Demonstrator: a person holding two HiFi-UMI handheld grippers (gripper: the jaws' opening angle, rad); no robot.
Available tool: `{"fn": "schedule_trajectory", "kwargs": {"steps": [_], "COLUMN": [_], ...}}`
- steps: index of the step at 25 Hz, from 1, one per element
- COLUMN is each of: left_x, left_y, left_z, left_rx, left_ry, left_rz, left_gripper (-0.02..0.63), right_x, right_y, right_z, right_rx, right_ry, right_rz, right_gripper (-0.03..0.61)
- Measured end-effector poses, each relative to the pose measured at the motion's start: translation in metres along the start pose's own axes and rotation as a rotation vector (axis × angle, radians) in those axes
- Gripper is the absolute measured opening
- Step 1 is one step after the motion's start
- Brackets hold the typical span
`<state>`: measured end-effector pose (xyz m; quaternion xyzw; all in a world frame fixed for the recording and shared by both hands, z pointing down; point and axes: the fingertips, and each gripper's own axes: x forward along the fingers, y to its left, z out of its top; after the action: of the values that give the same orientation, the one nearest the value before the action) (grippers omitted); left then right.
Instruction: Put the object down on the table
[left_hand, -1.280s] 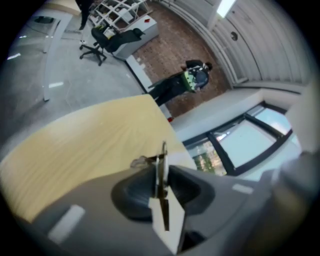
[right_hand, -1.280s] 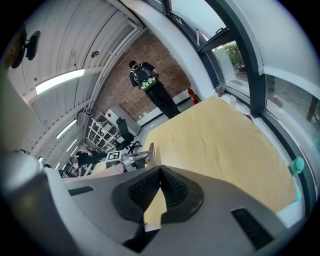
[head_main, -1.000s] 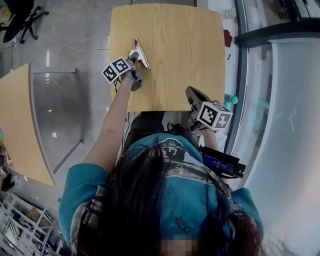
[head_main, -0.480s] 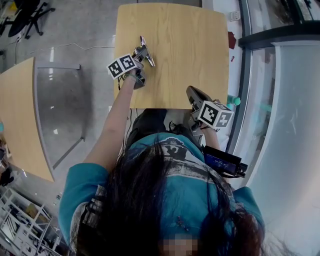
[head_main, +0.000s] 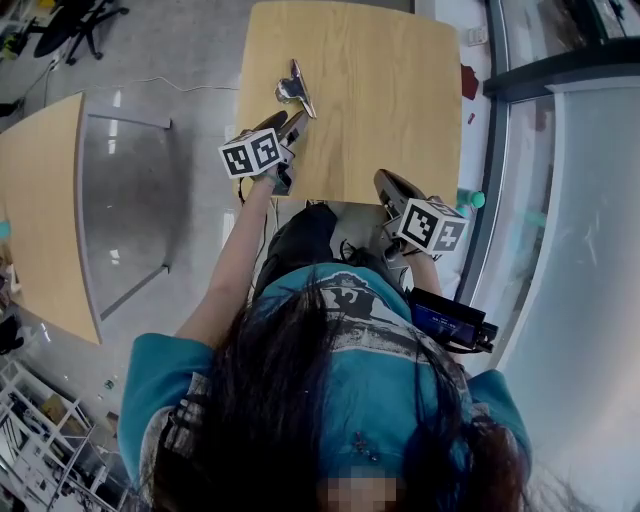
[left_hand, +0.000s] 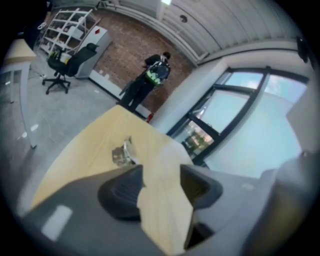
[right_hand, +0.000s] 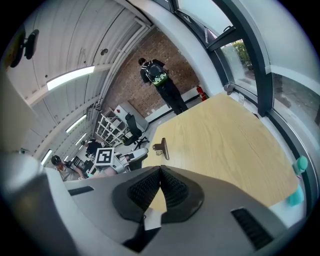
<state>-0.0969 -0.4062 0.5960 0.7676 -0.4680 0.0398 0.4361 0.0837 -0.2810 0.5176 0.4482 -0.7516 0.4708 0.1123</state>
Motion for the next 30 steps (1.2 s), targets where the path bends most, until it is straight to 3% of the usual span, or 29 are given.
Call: {"fn": "schedule_trajectory", "kwargs": {"steps": [5,15,21,30], "left_x": [-0.037,-0.132,-0.153,-0.235], "left_y": [-0.060,-0.164,-0.188,-0.236], "left_z": [-0.009,-0.082,-0.148,-0.244], "left_rx": [0.074,0.194,0.204,0.189], "left_ry": [-0.060,-0.155,-0.152,-0.103], "left_rz": [-0.083,-0.109,-0.096,-0.065], "left_gripper": [0.213,0.005,0.004,0.003], "right_x": [-0.021,-0.096,-0.121,-0.186], "right_y": [0.008,0.015,-0.014,0.012], "right_z": [-0.017,-0.083,-0.126,-0.204], "right_rx": [-0.015,-0.049,-0.034,-0.044], "right_ry": [-0.006,-0.020,-0.026,0.012], "right_rz": [0.037,0.116,0.143,0.217], "right_gripper": [0.008,0.008,0.008,0.008]}}
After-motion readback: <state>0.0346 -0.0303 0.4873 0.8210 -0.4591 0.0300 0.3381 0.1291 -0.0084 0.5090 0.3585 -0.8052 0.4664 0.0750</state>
